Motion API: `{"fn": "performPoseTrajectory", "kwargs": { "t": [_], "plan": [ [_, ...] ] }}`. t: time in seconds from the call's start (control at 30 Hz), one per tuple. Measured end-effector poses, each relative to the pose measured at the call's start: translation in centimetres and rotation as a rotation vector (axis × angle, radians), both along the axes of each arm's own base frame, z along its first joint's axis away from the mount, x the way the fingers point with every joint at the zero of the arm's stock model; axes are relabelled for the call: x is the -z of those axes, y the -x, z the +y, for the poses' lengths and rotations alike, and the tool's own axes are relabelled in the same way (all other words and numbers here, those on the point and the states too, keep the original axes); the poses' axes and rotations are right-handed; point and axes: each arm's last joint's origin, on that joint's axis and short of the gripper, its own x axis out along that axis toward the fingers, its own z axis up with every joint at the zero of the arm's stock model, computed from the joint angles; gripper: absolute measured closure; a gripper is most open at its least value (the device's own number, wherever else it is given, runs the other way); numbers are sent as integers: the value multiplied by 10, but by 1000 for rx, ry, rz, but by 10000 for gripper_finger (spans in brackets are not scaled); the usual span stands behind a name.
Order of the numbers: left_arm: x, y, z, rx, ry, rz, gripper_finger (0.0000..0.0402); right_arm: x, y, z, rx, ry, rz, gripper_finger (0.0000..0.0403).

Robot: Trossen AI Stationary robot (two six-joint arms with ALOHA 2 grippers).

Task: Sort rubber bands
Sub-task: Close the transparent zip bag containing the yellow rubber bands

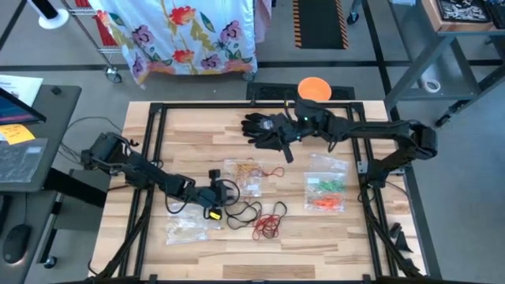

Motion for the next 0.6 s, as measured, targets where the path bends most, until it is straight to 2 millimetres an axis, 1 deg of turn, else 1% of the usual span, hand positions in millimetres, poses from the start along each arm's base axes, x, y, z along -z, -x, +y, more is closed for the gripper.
{"fn": "performPoseTrajectory", "kwargs": {
  "t": [0.13,0.37,0.43,0.5,0.6],
  "plan": [
    [2,2,3,-21,-38,29,281,5,3,-6,19,-10,54,388],
    [7,5,10,-49,-42,96,282,4,2,-5,20,-6,45,388],
    [8,5,13,-70,-50,102,288,4,2,-4,15,-9,46,388],
    [8,4,14,-71,-67,101,311,4,2,-3,15,-12,46,388],
    [6,2,15,-60,-99,82,376,4,2,-4,16,-13,47,388]
  ]
}}
